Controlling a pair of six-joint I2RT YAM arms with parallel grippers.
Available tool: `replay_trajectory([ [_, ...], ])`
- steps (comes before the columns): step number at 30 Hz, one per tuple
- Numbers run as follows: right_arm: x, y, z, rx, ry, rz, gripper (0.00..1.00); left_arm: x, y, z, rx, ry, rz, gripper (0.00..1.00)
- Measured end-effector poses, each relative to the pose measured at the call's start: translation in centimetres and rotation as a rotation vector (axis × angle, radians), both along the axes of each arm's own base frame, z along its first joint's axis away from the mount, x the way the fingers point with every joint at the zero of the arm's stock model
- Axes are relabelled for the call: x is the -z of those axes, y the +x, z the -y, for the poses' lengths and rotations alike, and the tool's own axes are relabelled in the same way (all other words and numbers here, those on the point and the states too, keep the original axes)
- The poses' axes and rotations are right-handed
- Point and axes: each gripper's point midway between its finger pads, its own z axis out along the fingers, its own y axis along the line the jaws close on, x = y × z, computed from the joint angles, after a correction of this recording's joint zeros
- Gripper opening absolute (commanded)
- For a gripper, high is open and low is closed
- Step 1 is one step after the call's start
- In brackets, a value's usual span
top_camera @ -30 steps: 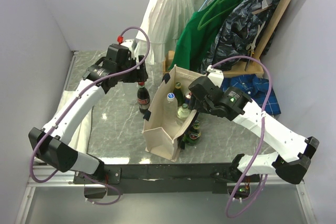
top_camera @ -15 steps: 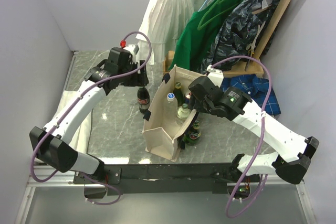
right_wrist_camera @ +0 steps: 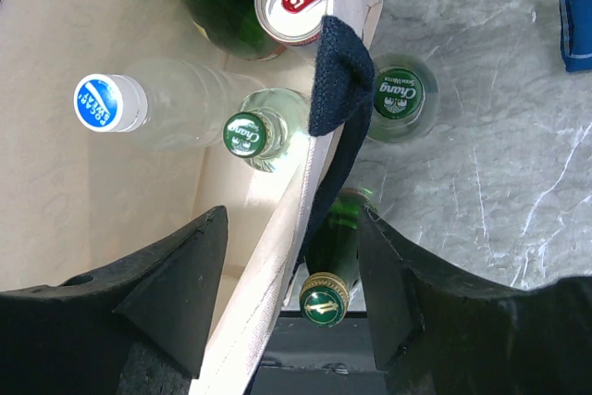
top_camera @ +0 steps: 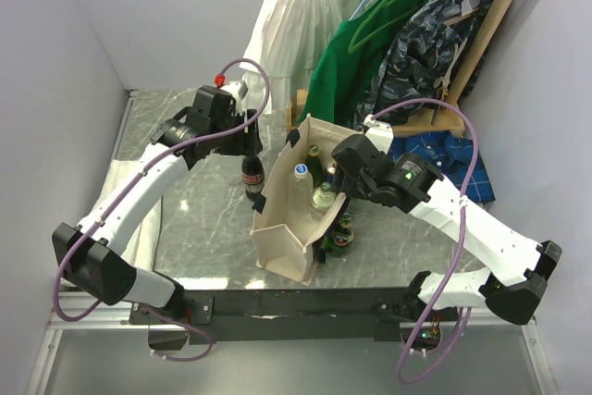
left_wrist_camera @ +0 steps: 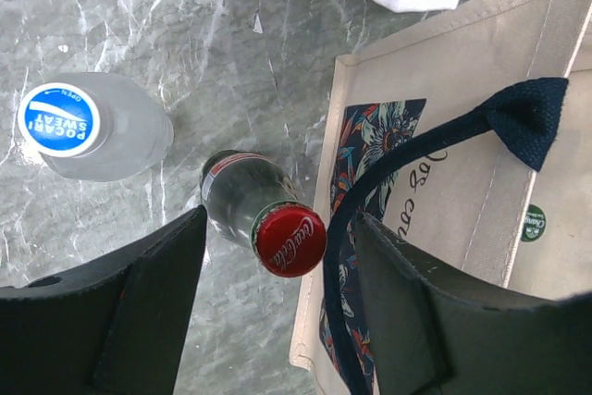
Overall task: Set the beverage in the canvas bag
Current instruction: Pick up the drink from the center of the board.
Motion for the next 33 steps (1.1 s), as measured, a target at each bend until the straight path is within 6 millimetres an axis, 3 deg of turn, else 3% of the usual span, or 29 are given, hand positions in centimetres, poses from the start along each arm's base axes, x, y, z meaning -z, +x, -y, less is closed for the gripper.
replay_trajectory([
  [13, 0.08, -0.03, -0.01, -0.001, -0.001, -0.002, 0.65, 0.08, -0.46, 0.72, 0.014, 0.027, 0.012, 0.65],
  [26, 0.42, -0.06, 0.02, -0.001, -0.006, -0.007, 0.65, 0.59, -0.32, 0.04, -0.029, 0.096, 0.026, 0.53],
  [33, 0.44, -0.05, 0.01, -0.001, -0.006, -0.008, 0.65, 0.88, -0.32, 0.09, -0.033, 0.112, 0.024, 0.52],
])
